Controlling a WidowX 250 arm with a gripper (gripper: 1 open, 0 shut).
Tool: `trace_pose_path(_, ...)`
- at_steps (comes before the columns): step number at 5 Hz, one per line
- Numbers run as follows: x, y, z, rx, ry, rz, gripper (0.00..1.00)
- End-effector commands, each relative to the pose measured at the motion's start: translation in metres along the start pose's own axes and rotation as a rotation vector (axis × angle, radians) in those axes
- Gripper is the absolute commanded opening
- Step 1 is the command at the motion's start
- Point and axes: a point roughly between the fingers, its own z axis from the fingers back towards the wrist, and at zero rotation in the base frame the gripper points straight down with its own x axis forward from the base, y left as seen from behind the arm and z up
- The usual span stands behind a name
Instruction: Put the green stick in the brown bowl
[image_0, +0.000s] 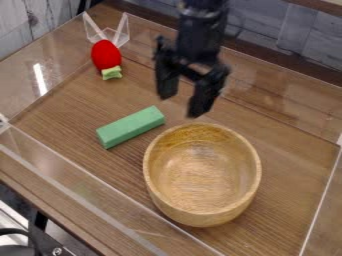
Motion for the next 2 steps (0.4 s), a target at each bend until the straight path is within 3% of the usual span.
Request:
trace_pose_path(1,-0.017,0.021,0.01,0.056,-0.093,-0.117,1.0)
trace_pose_path(2,-0.033,0.04,0.002,0.083,-0.121,-0.199,1.0)
